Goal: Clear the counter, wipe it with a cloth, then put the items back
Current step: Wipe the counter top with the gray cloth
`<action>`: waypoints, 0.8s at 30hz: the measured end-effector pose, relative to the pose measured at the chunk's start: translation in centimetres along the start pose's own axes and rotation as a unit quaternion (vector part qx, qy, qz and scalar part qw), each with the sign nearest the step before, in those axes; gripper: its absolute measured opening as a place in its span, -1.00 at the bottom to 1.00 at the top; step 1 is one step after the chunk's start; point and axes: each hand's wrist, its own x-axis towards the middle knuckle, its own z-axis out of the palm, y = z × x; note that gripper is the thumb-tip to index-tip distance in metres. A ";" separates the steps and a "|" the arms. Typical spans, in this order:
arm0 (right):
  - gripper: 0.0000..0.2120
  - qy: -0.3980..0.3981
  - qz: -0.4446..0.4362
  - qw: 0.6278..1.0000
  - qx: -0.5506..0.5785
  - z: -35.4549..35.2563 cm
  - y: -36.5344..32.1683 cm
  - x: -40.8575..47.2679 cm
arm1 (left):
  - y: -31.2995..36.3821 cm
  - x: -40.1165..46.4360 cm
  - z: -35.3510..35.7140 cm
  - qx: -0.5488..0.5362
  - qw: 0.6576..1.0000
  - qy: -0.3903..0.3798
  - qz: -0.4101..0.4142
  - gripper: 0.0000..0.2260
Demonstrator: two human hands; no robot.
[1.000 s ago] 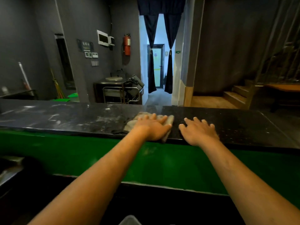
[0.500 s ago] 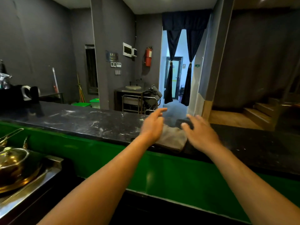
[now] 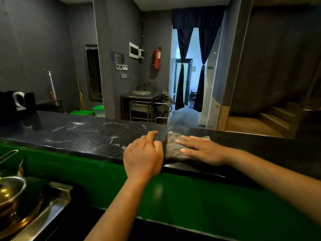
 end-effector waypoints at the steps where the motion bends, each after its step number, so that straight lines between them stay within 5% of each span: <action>1: -0.40 0.006 0.020 1.000 -0.003 -0.6 0.8 1.8 | 0.0 0.0 -0.1 0.005 1.000 0.002 0.007 -0.59; 7: -0.49 0.051 0.244 0.968 -0.045 -2.1 3.8 10.7 | -0.5 0.6 0.3 0.067 0.997 -0.027 0.037 -0.58; 16: -0.61 0.011 0.041 0.999 0.021 0.3 2.4 1.7 | -1.0 0.9 1.0 0.052 0.996 -0.047 0.053 -0.55; 18: -0.59 0.013 0.073 0.997 0.021 -1.1 4.1 3.0 | -1.1 1.0 1.1 0.055 0.996 -0.047 0.052 -0.57; 22: -0.52 0.090 0.280 0.956 -0.013 -2.8 6.7 6.9 | -0.8 0.7 1.0 0.052 0.997 -0.049 0.042 -0.58; 24: -0.53 0.091 0.266 0.960 -0.016 -2.4 5.8 6.5 | -0.8 0.9 1.1 0.050 0.997 -0.051 0.038 -0.55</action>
